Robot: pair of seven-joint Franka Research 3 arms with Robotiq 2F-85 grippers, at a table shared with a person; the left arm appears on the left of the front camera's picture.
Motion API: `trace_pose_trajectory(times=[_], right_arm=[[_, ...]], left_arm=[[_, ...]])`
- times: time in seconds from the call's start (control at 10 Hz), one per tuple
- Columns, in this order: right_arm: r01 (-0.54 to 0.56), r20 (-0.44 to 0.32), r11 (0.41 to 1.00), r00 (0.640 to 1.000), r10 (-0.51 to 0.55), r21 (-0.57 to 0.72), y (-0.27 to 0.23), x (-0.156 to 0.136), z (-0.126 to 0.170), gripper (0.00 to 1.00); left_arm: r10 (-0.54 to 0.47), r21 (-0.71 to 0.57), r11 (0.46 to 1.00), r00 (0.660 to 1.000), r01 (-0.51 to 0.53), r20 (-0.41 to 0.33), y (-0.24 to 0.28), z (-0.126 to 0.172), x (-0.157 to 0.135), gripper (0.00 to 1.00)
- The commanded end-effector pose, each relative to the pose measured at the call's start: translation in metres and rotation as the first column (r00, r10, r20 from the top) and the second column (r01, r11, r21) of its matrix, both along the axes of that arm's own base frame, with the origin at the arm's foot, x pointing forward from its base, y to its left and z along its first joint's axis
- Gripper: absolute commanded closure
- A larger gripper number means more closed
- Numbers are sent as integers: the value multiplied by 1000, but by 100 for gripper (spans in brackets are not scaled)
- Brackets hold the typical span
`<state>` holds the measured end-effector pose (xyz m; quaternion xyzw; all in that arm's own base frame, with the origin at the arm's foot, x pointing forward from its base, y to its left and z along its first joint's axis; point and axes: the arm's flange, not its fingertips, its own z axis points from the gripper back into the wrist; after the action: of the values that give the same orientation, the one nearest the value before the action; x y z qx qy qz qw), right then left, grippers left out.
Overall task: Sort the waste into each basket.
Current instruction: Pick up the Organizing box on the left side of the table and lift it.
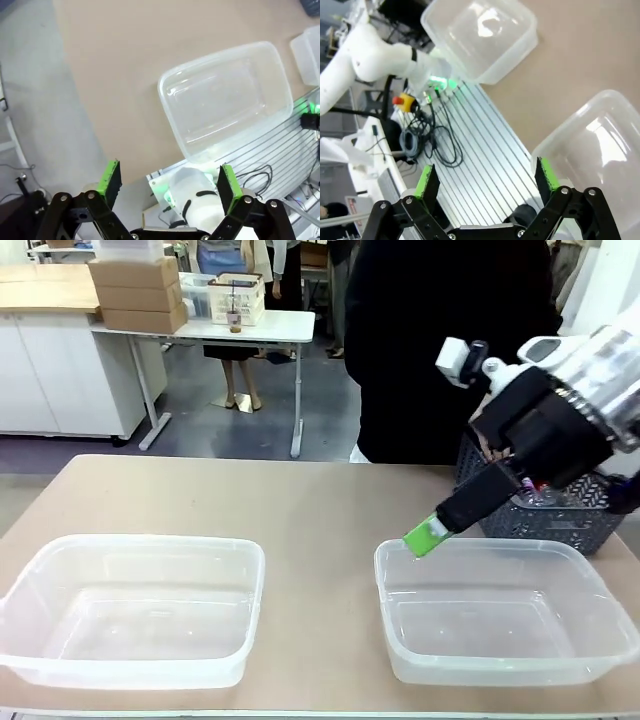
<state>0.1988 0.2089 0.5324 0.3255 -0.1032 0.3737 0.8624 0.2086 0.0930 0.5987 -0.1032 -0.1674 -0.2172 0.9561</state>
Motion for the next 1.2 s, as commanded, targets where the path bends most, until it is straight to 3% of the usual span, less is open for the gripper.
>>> trace_pose_trajectory(times=[0.0, 0.1, 0.2, 0.3, 0.5, 0.6, 0.7, 0.8, 1.0, 1.1], right_arm=[[-10, 6, 1000, 1000, 10, -1, 7, -4, -2, 0], [65, 89, 998, 994, -67, 18, 57, 14, -21, 0], [107, 38, 994, 994, -106, -26, 102, 30, -52, 0], [123, 8, 991, 992, -123, -59, 141, 32, -78, 0], [204, 26, 968, 979, -203, -147, 192, 24, -112, 0], [215, 56, 961, 976, -208, -172, 204, 16, -122, 0], [151, 64, 974, 988, -142, -166, 198, 8, -121, 0], [164, 49, 979, 986, -159, -124, 186, -2, -122, 0], [164, 49, 979, 986, -159, -124, 186, -2, -122, 0], [148, 54, 979, 989, -141, -143, 195, 4, -129, 0]], left_arm=[[-11, 1, 1000, 1000, 11, -12, -4, -8, 4, 0], [39, -32, 999, 998, -37, 52, -21, -28, 12, 0], [125, -54, 991, 990, -122, 62, -35, -54, 22, 0], [189, -46, 981, 981, -187, 41, -48, -86, 32, 0], [356, 15, 935, 933, -356, -56, -64, -142, 39, 0], [384, 41, 923, 918, -382, -97, -65, -159, 40, 0], [427, 94, 904, 894, -417, -140, -57, -163, 39, 0], [318, 9, 948, 946, -318, -57, -45, -87, 68, 0], [318, 9, 948, 946, -318, -57, -45, -87, 68, 0], [363, 41, 932, 927, -360, -96, -46, -98, 77, 0]])
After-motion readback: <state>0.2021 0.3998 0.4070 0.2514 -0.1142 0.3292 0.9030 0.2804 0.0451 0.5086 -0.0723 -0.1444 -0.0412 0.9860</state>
